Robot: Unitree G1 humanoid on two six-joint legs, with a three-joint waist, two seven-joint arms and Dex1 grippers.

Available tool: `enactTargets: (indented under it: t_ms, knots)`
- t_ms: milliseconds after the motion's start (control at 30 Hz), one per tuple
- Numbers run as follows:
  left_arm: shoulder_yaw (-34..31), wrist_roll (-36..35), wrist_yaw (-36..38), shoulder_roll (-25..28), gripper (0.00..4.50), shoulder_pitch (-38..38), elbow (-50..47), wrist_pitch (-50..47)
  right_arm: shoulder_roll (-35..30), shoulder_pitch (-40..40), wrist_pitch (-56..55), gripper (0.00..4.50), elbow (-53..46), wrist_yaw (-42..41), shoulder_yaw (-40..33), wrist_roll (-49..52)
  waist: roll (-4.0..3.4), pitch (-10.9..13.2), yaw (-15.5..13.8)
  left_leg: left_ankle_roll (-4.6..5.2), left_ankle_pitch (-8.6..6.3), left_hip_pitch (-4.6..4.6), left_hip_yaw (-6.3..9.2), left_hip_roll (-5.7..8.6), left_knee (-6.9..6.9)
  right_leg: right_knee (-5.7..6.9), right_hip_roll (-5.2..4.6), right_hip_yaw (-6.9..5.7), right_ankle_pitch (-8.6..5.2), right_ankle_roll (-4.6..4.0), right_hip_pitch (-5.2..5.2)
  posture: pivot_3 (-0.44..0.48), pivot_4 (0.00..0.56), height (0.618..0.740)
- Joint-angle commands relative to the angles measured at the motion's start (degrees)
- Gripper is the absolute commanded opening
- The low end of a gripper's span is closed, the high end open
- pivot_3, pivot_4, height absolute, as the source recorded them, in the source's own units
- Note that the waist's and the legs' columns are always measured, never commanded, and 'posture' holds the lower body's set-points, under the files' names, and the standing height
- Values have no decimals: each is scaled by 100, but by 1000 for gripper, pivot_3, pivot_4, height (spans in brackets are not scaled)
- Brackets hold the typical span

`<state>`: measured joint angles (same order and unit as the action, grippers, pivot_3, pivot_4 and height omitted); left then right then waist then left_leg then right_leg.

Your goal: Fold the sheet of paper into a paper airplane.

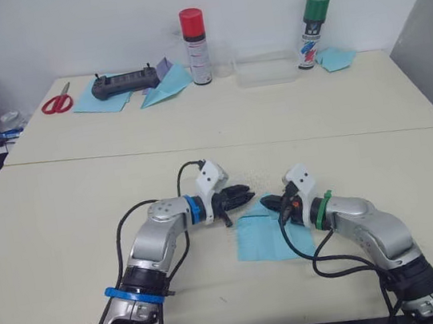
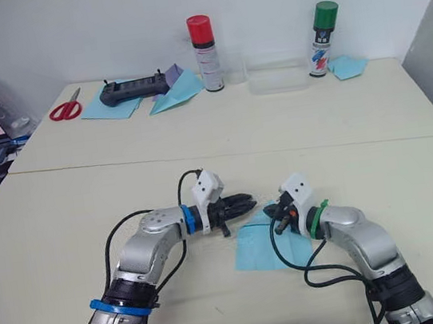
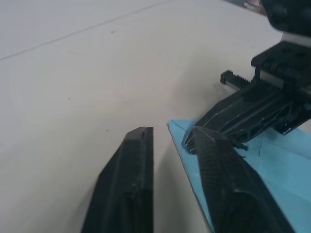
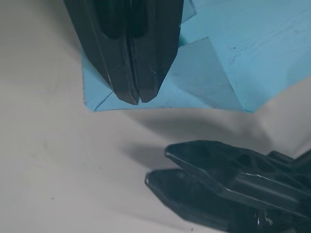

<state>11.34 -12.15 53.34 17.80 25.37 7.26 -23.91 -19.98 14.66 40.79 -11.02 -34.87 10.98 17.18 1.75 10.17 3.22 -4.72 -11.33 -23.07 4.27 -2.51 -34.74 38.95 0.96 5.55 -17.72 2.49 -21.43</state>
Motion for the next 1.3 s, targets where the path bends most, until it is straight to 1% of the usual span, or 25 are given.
enactTargets:
  t_ms: [33,133,333,533,633,700,733,800,933,1067,1167,1300]
  knots:
    - [273,126,152,187,44,-122,-239,73,-59,-116,196,0,79,-29,136,-21,0,0,1,0,0,0,0,0,0,0,0,0,0,0,-1,0,150,740]
    - [453,162,358,467,44,-317,-463,52,-38,-97,180,0,110,-4,145,-43,0,0,2,0,0,1,0,-1,2,0,0,-1,-1,-1,-1,0,150,740]
    - [663,443,554,1033,44,-539,-452,381,25,0,160,0,222,26,146,-60,-3,-2,8,0,0,5,-1,-2,3,0,0,1,-1,-1,1,0,150,740]
    - [391,94,739,1452,44,-714,-931,117,56,63,143,0,298,8,167,-68,-4,-3,33,0,-1,10,-4,-7,6,1,1,2,-3,-5,2,0,150,740]
    - [20,-237,558,1341,44,-520,-1059,-33,86,93,79,0,328,-18,161,-54,-4,-2,34,0,-1,10,-4,-7,5,2,1,2,-3,-5,1,0,150,740]
    - [-238,-460,291,1009,44,-272,-919,-13,190,101,11,0,342,-44,80,55,-3,1,22,-1,-1,9,-4,-7,5,2,1,2,-2,-5,0,0,150,740]
    - [-245,-494,282,888,44,-182,-823,34,241,110,-50,0,348,-67,54,92,-1,1,14,-1,0,7,-3,-6,4,2,1,1,-2,-4,1,0,150,740]
    - [-72,-435,395,790,44,-179,-761,95,299,120,-59,0,334,-56,40,93,-1,1,11,-1,0,6,-3,-5,1,2,1,0,0,-1,1,0,150,740]
    - [430,-68,475,825,44,-340,-753,190,316,118,-27,0,305,-34,53,37,-3,1,44,-1,-1,5,-12,-3,6,0,0,10,-1,-2,-4,0,150,740]
    - [913,371,623,1037,44,-453,-631,343,351,128,-35,0,269,22,14,52,-3,2,33,-2,-1,4,-6,-6,9,1,3,5,-3,-5,-7,0,150,740]
    - [1076,622,623,1120,44,-437,-420,621,485,123,-4,0,166,62,-67,179,-3,2,33,-2,-1,7,-6,-5,8,1,2,7,-3,-5,-2,0,150,740]
    - [1090,696,621,1066,44,-330,-208,693,548,60,86,0,58,88,-1,178,-4,1,19,-2,-1,7,-8,-4,8,1,1,7,-3,-5,-2,0,150,740]
